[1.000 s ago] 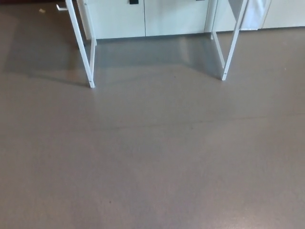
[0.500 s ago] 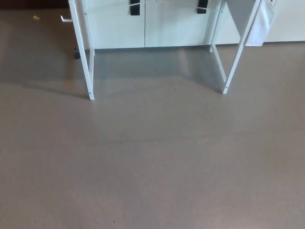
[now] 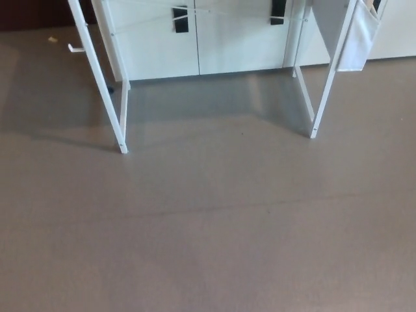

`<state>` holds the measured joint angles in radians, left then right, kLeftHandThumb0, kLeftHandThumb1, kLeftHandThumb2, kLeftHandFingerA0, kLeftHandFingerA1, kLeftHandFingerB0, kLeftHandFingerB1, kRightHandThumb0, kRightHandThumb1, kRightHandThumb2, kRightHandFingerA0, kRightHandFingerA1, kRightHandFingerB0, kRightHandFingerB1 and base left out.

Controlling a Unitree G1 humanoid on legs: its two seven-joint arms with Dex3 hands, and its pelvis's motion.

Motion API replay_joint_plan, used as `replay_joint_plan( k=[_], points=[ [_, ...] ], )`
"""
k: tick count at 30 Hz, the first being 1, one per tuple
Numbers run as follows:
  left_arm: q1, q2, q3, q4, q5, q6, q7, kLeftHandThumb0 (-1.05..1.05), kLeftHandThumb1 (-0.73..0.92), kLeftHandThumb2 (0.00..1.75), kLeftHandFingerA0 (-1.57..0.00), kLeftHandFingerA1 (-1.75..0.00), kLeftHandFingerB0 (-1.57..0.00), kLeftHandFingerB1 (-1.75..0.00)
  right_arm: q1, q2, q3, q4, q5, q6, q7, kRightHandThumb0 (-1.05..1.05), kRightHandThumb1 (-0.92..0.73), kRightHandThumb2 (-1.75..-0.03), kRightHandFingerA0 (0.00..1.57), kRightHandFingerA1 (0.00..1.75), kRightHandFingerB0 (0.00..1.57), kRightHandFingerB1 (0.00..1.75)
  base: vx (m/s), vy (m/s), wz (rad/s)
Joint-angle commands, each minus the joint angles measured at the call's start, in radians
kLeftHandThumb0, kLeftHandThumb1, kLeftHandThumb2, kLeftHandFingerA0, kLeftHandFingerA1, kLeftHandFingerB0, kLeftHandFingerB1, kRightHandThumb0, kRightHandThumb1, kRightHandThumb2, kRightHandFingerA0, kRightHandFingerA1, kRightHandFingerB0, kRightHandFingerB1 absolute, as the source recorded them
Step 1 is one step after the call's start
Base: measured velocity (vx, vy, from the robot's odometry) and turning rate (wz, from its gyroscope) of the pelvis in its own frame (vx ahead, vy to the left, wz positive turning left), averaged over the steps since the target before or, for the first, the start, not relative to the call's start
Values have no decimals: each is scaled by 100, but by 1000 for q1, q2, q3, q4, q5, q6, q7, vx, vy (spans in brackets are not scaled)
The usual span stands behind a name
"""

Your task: The robot walks towards a desk on which an eraser is kept on the left hand side and a container is kept on the right hand side. The robot picks up the eraser using its left hand and places it in the container.

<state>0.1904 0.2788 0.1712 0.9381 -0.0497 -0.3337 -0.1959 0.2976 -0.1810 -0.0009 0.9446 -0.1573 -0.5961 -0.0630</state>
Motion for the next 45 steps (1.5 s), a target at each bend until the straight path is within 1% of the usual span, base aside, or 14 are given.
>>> replay_joint_plan(
  k=[1,4,14,15,20,21,22,26,27,28,30,31,33,45],
  points=[
    [-4,18,8,14,1,-27,3,-45,30,101,-60,-91,-36,-71,-2,-6,2,11,0,-29,-4,-30,-61,-58,69,47,53,42,188,121,-7],
    [-5,14,9,9,1,-17,12,-45,33,98,-46,-111,-34,-81,-4,-6,3,9,0,-22,-4,-29,-61,-58,69,47,52,42,271,158,11],
    [-6,-26,37,-32,-26,-23,38,-47,33,103,-58,-92,-36,-72,35,33,-43,-109,92,33,95,-29,-62,-59,66,46,53,41,219,86,-1],
    [-14,-32,41,-33,-30,-18,40,-46,37,99,-40,-122,-33,-83,38,34,-45,-122,97,45,100,-30,-62,-59,65,45,53,41,126,-90,9],
    [-35,-76,49,-103,-36,30,61,-45,37,106,-52,-90,-34,-71,51,41,-57,-179,101,101,107,-31,-63,-59,63,43,51,40,229,-220,8],
    [-45,-89,49,-121,-36,59,70,-42,39,109,-28,-126,-27,-86,49,45,-60,-180,105,106,110,-30,-62,-58,64,44,51,40,138,-265,40],
    [-50,-102,53,-127,-43,68,67,-43,38,110,-49,-89,-31,-72,46,47,-61,-173,106,106,113,-29,-62,-59,64,45,51,40,256,-121,4],
    [-36,-136,47,-146,-39,73,63,-49,33,106,-51,-90,-33,-73,48,48,-53,-172,94,93,106,-31,-62,-59,63,45,51,40,230,-17,-7],
    [-34,-140,42,-144,-32,73,63,-45,33,110,-33,-129,-28,-91,46,46,-52,-171,92,93,107,-31,-63,-58,61,44,50,40,210,74,-13],
    [-33,-142,32,-132,-20,65,61,-48,30,105,-56,-94,-37,-75,43,43,-50,-168,89,92,106,-31,-63,-58,62,44,51,40,215,125,-21],
    [-37,-139,11,-105,2,53,55,-46,28,104,-57,-93,-39,-76,32,41,-51,-167,87,100,99,-31,-62,-58,64,45,51,40,247,142,-13],
    [-36,-130,-12,-86,29,40,60,-47,28,104,-40,-123,-35,-90,26,41,-55,-165,95,106,105,-31,-62,-58,63,45,51,40,247,195,-17],
    [-31,-116,-37,-66,55,30,80,-48,28,100,-60,-91,-41,-74,25,41,-54,-176,92,119,102,-31,-61,-58,64,44,52,40,308,254,-11],
    [-8,-72,-66,-22,55,-19,74,-49,31,101,-57,-89,-39,-72,31,35,-45,-172,78,93,100,-31,-61,-59,65,45,52,41,262,116,7]
  ],
)
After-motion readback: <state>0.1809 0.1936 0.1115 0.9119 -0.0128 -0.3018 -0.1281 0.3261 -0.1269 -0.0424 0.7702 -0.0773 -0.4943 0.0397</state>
